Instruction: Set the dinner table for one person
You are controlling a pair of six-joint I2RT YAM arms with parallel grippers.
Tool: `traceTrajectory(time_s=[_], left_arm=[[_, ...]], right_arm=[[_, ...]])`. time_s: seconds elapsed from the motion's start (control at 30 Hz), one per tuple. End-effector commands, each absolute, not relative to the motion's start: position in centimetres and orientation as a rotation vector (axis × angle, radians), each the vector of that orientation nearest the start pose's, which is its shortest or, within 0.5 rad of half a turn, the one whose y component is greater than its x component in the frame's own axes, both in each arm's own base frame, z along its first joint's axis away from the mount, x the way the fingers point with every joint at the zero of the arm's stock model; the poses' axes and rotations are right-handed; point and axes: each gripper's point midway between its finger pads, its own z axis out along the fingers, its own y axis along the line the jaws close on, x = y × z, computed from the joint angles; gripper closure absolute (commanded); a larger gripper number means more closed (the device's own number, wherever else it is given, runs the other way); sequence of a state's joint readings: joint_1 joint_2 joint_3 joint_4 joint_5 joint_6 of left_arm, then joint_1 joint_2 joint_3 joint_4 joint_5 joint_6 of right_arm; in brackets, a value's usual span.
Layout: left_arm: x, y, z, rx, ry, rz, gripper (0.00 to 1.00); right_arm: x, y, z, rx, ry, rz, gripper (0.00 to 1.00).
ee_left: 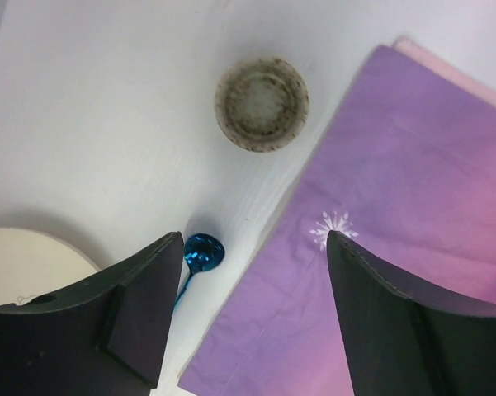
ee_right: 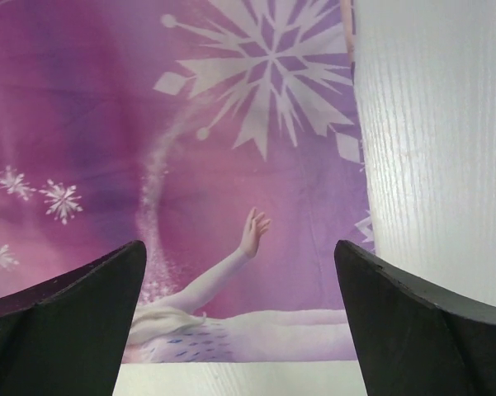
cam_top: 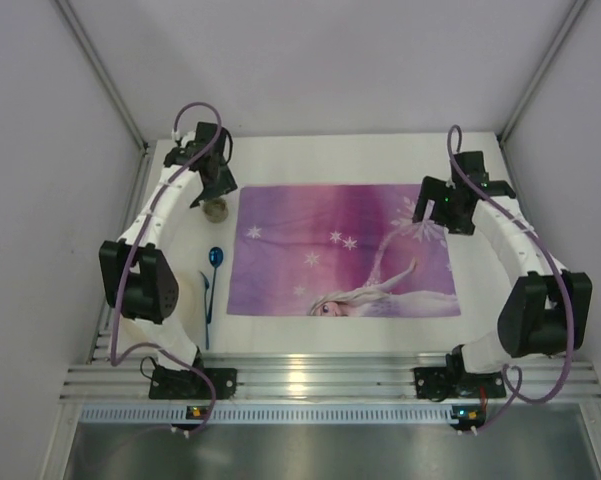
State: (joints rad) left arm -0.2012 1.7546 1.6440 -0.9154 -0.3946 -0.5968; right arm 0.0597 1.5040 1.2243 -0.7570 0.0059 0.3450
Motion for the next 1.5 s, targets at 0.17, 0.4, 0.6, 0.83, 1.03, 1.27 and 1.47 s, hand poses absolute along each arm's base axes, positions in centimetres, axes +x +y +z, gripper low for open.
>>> traceTrajectory(time_s=[0.17,0.4,0.6,0.83,1.03,1.27,1.47], left_arm=[[43.7,2.4,14.3,-0.737,2.440,0.288,0.33],[45.6,3.0,11.6,-0.747,2.477,0.246,0.38],[46.9,3.0,9.3,-0.754,2.511,0.234,0.39],[47.4,2.7,6.2,-0.759,2.570,0.242,0.54],[48.2,2.6,5.4,-0.754,2.589,0.238,0.70],[50.2,1.6,6.8,-0.768,2.586,0.158,1.00],[52.8,-5.9,13.8,-0.539,2.468,-0.030,1.00]], right_arm=[[31.1,5.6,14.6,0.368,2.573,0.243,0.03],[30.6,5.1,14.2,0.367,2.585,0.204,0.03],[30.9,4.9,13.9,0.371,2.597,0.186,0.03],[31.9,5.0,13.8,0.374,2.610,0.179,0.04],[32.8,5.1,14.0,0.364,2.612,0.178,0.04],[32.9,5.0,13.9,0.356,2.618,0.174,0.04],[32.2,4.4,14.6,0.364,2.593,0.138,0.04]])
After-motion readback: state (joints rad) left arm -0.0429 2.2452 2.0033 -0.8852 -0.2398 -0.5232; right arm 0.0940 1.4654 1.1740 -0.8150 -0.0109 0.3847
